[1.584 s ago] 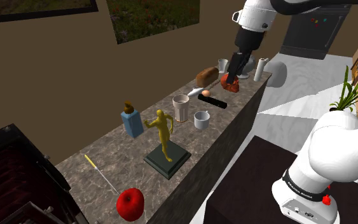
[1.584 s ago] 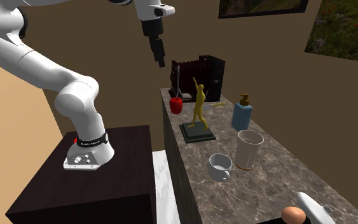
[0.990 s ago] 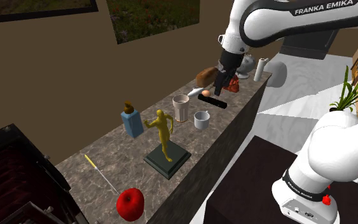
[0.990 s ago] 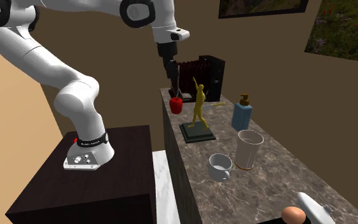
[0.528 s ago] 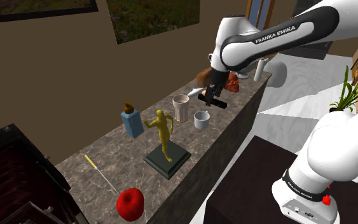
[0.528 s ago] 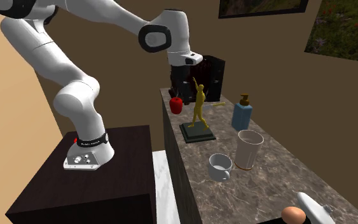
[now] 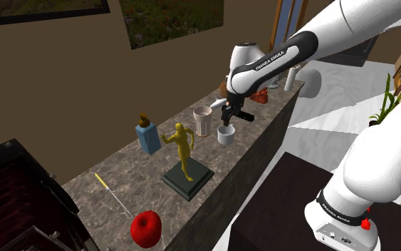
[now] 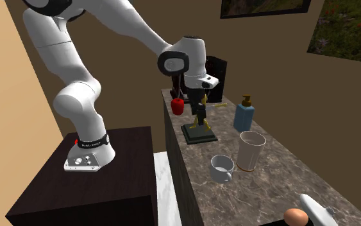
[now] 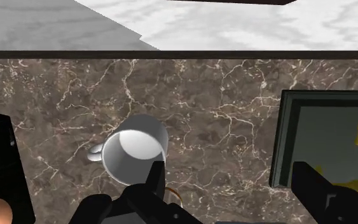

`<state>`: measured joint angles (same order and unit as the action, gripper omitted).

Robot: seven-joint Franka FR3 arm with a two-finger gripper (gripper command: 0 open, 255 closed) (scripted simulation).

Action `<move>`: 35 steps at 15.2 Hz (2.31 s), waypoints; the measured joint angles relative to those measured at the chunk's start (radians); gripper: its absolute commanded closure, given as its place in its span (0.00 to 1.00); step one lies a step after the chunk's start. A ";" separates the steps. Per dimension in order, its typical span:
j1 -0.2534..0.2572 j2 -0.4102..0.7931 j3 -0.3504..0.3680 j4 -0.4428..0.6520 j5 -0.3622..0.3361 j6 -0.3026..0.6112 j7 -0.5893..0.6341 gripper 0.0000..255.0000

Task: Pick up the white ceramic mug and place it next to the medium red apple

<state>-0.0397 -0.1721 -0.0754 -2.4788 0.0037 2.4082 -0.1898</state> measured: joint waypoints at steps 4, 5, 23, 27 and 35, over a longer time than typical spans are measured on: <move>-0.006 0.165 -0.007 0.065 -0.003 0.094 0.001 0.00; -0.008 0.207 -0.009 0.080 -0.003 0.119 0.001 0.00; -0.053 0.693 -0.018 0.332 0.016 0.334 -0.026 0.00; -0.054 0.698 -0.018 0.335 0.016 0.337 -0.027 0.00; -0.054 0.698 -0.018 0.335 0.016 0.337 -0.027 1.00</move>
<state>-0.0941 0.5260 -0.0930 -2.1437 0.0202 2.7456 -0.2173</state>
